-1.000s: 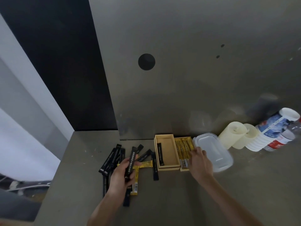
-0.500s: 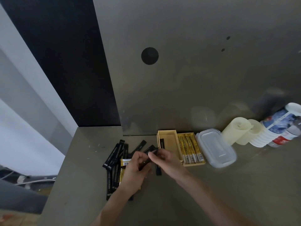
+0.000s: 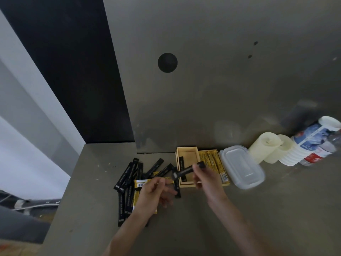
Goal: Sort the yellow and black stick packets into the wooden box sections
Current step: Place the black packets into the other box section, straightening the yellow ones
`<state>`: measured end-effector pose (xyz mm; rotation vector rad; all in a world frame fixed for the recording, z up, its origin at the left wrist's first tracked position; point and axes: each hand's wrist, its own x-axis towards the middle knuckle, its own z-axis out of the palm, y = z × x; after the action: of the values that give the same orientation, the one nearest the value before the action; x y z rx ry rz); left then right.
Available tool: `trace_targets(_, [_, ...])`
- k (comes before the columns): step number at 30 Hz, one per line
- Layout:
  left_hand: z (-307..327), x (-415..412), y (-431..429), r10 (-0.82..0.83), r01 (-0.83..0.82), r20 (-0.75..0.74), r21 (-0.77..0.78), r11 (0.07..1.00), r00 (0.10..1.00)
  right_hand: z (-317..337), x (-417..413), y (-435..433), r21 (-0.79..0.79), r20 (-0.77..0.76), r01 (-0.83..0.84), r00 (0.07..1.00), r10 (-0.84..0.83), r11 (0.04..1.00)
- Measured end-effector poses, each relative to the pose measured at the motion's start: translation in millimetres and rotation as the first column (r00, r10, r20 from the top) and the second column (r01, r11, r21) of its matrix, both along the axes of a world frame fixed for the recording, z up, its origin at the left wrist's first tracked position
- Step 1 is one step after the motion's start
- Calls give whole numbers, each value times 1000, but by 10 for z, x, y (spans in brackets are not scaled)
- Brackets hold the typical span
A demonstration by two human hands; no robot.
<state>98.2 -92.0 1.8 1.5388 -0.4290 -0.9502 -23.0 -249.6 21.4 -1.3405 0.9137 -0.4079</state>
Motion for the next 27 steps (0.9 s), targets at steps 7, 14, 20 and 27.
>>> trace_targets(7, [-11, 135, 76, 67, -67, -1, 18, 998, 998, -79, -180, -371, 520, 100, 189, 955, -279, 833])
trace_targets(14, [47, 38, -48, 41, -41, 2, -27, 999, 999, -280, -124, -115, 743, 210, -1, 950, -232, 669])
trace_targets(20, [51, 30, -37, 20, -19, 31, -35, 999, 999, -219, -86, 46, 463, 127, -64, 992, 5, 884])
trace_targets(27, [-4, 22, 7, 13, -3, 260, -37, 999, 966, -189, -116, 77, 432, 144, -117, 988, 60, 894])
